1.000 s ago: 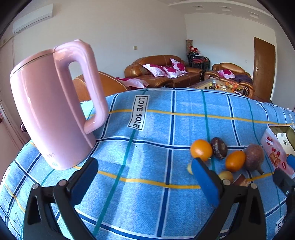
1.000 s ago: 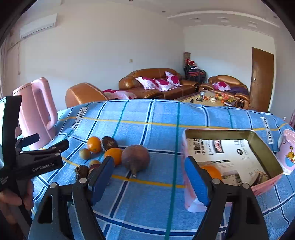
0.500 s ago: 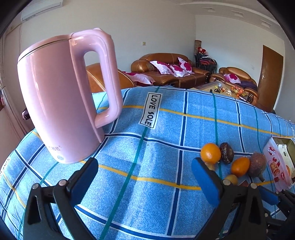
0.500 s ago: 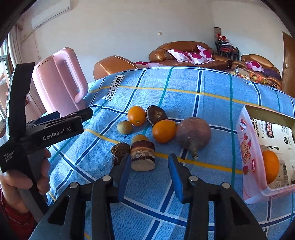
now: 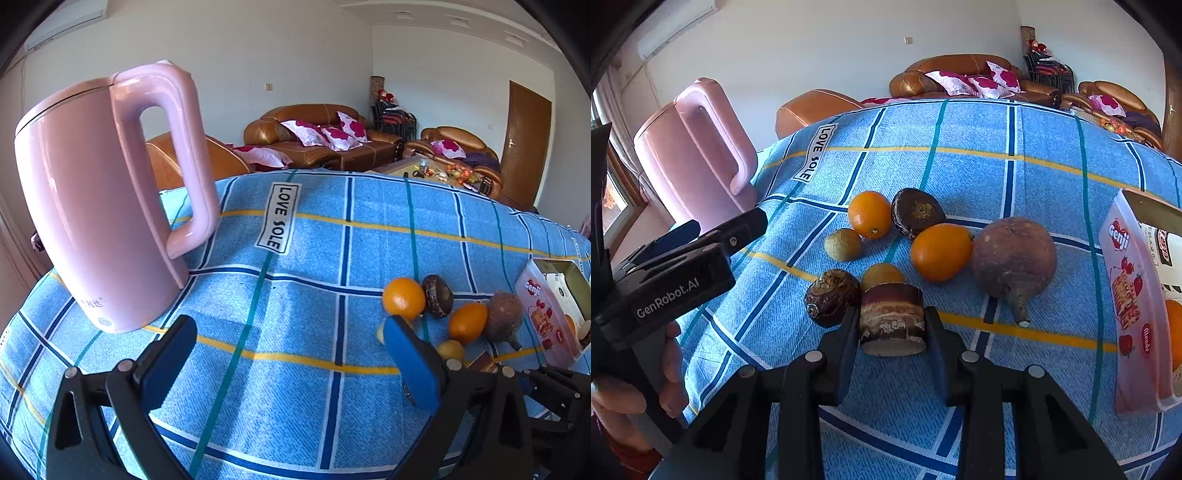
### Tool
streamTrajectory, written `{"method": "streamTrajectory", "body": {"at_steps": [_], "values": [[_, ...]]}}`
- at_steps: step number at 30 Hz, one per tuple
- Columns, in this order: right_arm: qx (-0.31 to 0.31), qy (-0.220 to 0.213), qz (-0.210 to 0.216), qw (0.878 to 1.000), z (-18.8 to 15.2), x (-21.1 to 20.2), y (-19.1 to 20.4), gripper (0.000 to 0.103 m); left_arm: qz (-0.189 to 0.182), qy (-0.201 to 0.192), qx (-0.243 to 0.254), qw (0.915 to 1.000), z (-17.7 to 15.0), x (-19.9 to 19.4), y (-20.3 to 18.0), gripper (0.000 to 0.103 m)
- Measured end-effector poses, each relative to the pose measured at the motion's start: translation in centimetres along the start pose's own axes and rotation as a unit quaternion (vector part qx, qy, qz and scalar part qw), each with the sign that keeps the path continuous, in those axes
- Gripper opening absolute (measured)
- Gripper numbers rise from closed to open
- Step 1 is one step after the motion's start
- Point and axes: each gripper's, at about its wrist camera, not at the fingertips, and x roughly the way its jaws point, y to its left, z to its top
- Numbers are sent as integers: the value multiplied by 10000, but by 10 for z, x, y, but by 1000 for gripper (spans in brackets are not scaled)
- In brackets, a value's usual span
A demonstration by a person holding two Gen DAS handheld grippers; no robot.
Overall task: Organize fruits
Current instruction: 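Grasp another sliced brown cylinder with the right tool while the left tool grasps a dark brown fruit, then carry the dark fruit into the pink tin with the left tool while the right tool places the cylinder there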
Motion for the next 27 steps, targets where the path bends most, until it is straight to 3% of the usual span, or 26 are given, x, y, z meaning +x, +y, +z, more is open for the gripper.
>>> {"method": "streamTrajectory", "body": {"at_steps": [5, 11, 15, 18, 21, 23, 25, 27], "values": [[-57, -621, -257, 9977, -7, -31, -8, 37, -800, 192, 540, 9951, -7, 1, -26, 99], [89, -941, -428, 9946, -15, -59, -34, 37, -1299, 619, 1253, 9816, -18, 8, -61, 79], [415, -862, -319, 9949, -14, -60, -51, 37, -1459, 773, 1159, 9794, -17, 12, -63, 77], [515, -833, -189, 9950, -12, -58, -52, 37, -1650, 1160, 1130, 9729, -19, 25, -68, 69], [426, -889, -202, 9949, -13, -61, -49, 37, -1694, 1125, 1115, 9727, -22, 22, -70, 69], [396, -924, -186, 9948, -13, -63, -47, 37, -1657, 1096, 1050, 9744, -21, 21, -67, 57], [360, -929, -216, 9948, -13, -62, -46, 37, -1699, 1084, 951, 9748, -21, 21, -62, 39], [345, -902, -268, 9950, -14, -60, -46, 37, -1731, 1087, 911, 9746, -21, 21, -59, 39]]}}
